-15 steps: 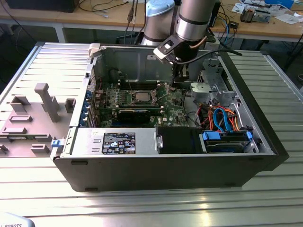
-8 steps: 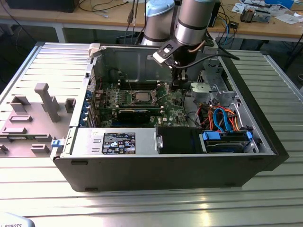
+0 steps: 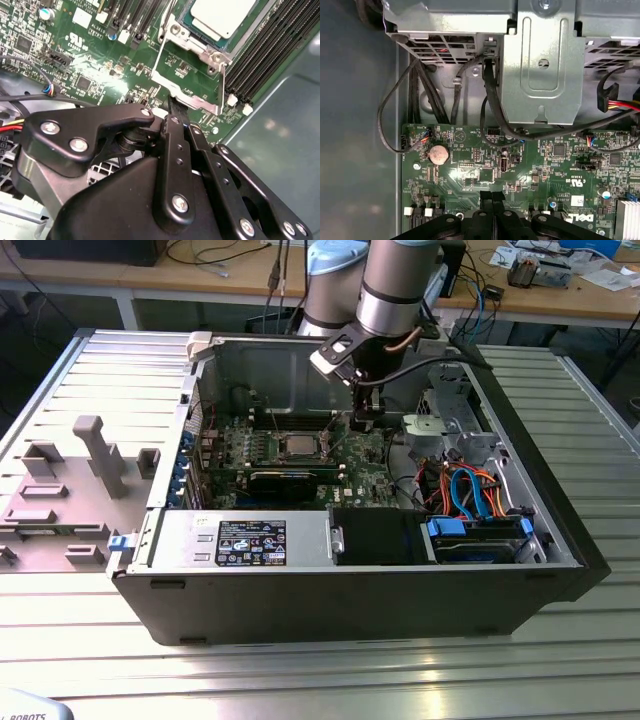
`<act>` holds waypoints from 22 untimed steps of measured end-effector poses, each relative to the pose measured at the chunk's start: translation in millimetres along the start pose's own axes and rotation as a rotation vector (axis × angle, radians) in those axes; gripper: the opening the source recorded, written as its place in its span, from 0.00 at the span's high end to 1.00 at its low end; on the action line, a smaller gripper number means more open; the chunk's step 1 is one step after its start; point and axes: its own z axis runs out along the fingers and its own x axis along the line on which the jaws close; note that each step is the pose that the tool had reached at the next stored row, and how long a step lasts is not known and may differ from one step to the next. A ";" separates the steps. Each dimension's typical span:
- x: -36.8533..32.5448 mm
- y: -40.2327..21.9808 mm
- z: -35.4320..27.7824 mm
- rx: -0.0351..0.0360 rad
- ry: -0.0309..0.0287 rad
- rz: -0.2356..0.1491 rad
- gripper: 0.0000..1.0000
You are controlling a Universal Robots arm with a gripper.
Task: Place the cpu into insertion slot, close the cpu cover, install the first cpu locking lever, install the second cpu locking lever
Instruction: 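Close the cpu cover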
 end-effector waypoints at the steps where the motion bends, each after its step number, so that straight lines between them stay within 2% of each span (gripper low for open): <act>1: 0.0 -1.4 0.1 0.0000 0.0000 0.000 0.89; 14: 0.4 -13.8 1.4 0.0000 -0.0001 0.000 0.89; 22: 0.6 -19.1 1.8 0.0000 0.0000 0.000 0.89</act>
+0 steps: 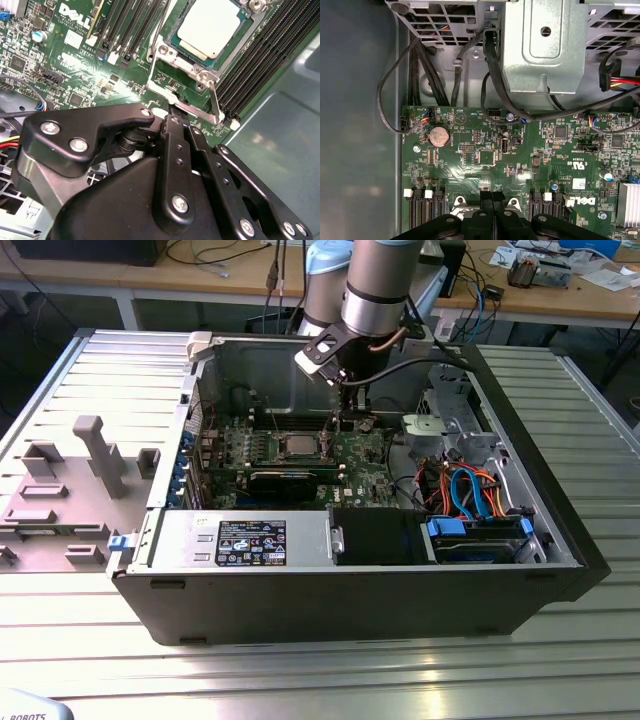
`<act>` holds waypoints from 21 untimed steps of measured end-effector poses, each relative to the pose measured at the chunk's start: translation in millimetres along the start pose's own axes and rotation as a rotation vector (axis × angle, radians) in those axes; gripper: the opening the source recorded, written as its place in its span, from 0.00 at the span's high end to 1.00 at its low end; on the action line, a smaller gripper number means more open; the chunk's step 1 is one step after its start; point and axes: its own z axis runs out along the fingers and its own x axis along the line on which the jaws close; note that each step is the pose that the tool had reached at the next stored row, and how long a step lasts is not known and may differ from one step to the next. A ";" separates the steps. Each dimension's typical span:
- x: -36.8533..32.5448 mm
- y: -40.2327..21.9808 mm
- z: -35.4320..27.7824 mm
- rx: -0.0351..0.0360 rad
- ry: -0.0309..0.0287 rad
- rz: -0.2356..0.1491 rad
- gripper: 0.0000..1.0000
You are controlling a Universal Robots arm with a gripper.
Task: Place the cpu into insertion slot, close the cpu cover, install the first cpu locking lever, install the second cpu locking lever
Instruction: 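Close the cpu cover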
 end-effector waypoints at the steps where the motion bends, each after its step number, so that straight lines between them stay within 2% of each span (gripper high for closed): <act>1: 0.0 -1.0 0.1 0.0000 0.0000 0.000 0.89; 21: 0.6 -20.0 1.4 0.0000 0.0000 0.000 0.89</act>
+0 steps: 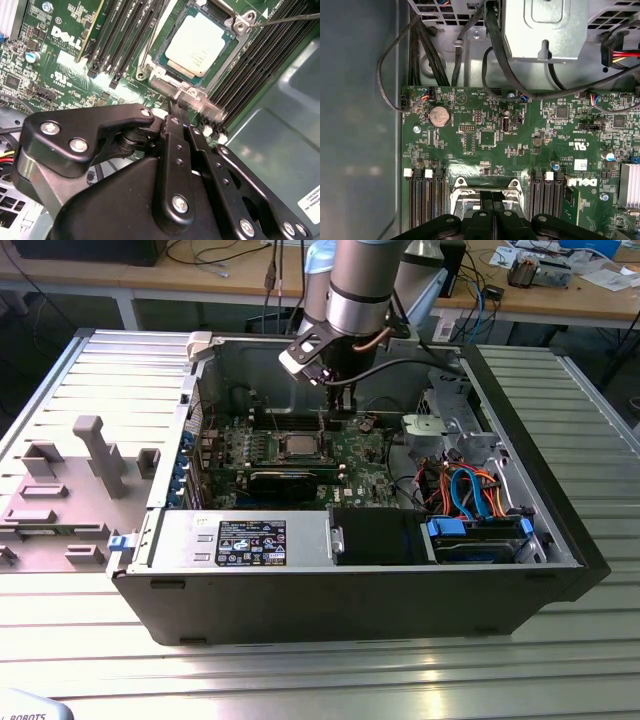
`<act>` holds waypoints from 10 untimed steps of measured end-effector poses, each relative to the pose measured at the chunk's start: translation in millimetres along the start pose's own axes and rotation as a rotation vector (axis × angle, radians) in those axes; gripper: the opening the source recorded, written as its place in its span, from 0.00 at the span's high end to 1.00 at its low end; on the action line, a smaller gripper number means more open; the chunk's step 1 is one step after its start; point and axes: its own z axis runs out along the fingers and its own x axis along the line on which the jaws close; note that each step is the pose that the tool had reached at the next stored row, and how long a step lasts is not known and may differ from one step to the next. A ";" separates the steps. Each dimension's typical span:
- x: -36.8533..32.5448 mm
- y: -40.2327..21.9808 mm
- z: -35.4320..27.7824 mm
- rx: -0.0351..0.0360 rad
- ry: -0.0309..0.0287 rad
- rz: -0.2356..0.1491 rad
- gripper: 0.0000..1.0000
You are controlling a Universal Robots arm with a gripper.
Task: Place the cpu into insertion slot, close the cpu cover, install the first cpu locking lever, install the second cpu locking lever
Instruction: 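Close the cpu cover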
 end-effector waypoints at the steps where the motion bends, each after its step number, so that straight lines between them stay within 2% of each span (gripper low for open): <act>1: 0.0 -0.9 0.1 0.0000 0.0000 0.000 0.89; 10: 0.2 -6.1 0.4 -0.0001 0.0000 0.000 0.89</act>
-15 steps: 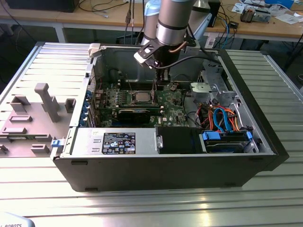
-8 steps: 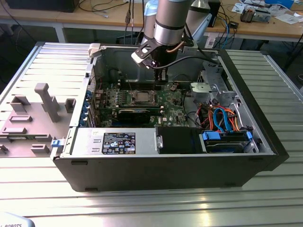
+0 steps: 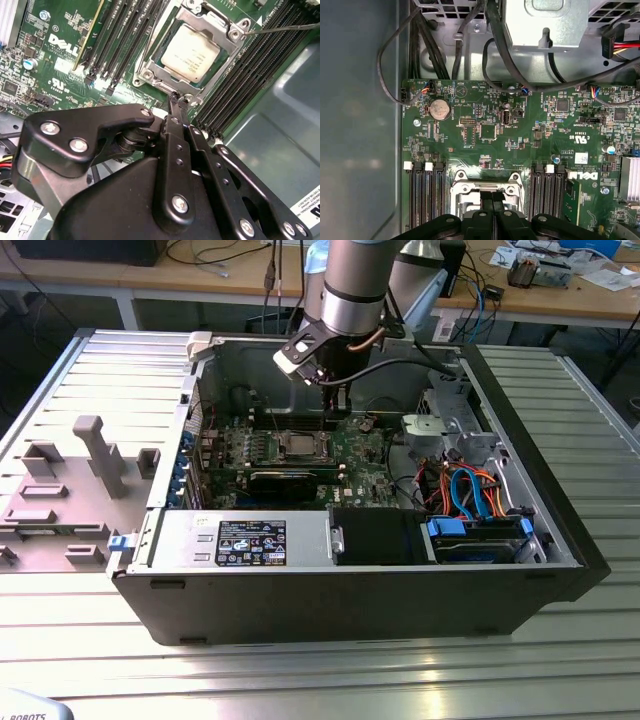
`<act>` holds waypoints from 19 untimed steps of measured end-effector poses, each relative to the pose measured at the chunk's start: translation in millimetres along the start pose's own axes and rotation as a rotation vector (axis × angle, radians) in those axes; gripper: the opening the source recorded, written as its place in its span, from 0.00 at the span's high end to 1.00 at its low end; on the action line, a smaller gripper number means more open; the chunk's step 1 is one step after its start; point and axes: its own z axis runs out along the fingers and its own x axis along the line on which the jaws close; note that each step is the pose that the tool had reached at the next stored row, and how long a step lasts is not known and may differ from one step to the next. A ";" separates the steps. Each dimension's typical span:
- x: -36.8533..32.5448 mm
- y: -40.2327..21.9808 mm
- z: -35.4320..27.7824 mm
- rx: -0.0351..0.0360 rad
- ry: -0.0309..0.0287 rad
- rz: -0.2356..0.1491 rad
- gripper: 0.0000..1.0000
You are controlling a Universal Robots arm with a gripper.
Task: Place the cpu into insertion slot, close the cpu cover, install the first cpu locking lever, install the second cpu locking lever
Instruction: 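Close the cpu cover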
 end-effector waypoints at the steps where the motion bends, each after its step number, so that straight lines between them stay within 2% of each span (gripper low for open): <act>1: 0.0 -0.2 0.0 0.0000 0.0000 0.000 0.89; 6: 0.0 -1.9 0.3 0.0001 -0.0002 0.000 0.89; 12: 0.2 -8.2 1.5 0.0000 0.0000 0.000 0.89; 16: 0.3 -11.3 4.7 0.0000 0.0001 0.000 0.89; 19: 0.4 -16.9 9.4 0.0001 0.0000 0.000 0.89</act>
